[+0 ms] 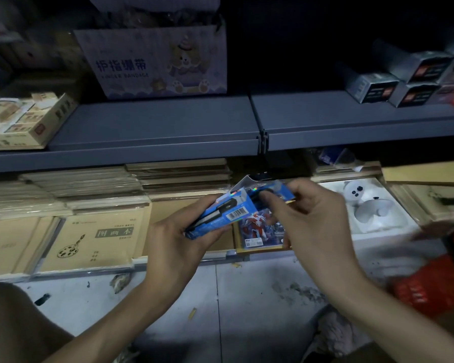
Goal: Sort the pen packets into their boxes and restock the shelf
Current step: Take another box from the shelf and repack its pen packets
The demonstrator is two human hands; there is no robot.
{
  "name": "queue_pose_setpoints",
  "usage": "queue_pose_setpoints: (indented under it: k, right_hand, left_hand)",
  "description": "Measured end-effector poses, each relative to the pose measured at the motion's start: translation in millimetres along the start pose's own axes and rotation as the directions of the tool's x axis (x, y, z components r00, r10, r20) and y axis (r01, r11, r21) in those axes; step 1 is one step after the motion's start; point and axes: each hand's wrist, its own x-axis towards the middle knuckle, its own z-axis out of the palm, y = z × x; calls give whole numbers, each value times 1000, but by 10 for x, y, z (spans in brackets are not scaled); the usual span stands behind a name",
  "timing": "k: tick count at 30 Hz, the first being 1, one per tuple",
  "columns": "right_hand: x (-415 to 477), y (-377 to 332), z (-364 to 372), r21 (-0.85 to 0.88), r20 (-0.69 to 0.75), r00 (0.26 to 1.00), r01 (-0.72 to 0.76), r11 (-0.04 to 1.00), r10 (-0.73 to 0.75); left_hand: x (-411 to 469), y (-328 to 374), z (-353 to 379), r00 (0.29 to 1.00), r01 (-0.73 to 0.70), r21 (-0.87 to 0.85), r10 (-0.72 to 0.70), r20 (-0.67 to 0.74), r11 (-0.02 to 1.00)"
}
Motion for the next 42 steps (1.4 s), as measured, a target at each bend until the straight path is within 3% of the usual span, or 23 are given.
queue_pose_setpoints:
  k: [9, 14, 20, 25, 32, 35, 39, 42]
  right_hand:
    - [38, -46, -55, -114, 51, 995, 92, 989, -86]
    - [-26, -7, 107, -183, 86, 994, 79, 980, -64]
    - [45, -98, 4, 10, 114, 992, -57, 998, 55]
    - [-49, -53, 91, -228, 165, 984, 106, 968, -69]
    - [-76, -157, 65, -264, 335, 940, 32, 964, 60]
    - [-78, -189, 54, -213, 376, 920, -27, 977, 107]
    - [-83, -250, 49, -188, 276, 961, 27, 982, 27]
    - [-119, -244, 55, -374, 186, 976, 178, 910, -114]
  left_hand:
    - [-2, -17, -8, 1000, 6, -29, -6, -30, 1000]
    - [-33, 37, 10, 999, -38, 0, 38, -39, 999]
    - [-5, -24, -10, 998, -55, 37, 56, -32, 998]
    - [-45, -53, 19, 992, -118, 55, 119, -32, 992]
    - [-39, -98, -8, 973, -222, 142, 228, -30, 965]
    - [-37, -71, -7, 978, -197, 102, 202, -40, 975]
    - [-21, 27, 58, 993, -109, -17, 108, -45, 994]
    - [-31, 27, 94, 996, -81, -39, 79, -37, 996]
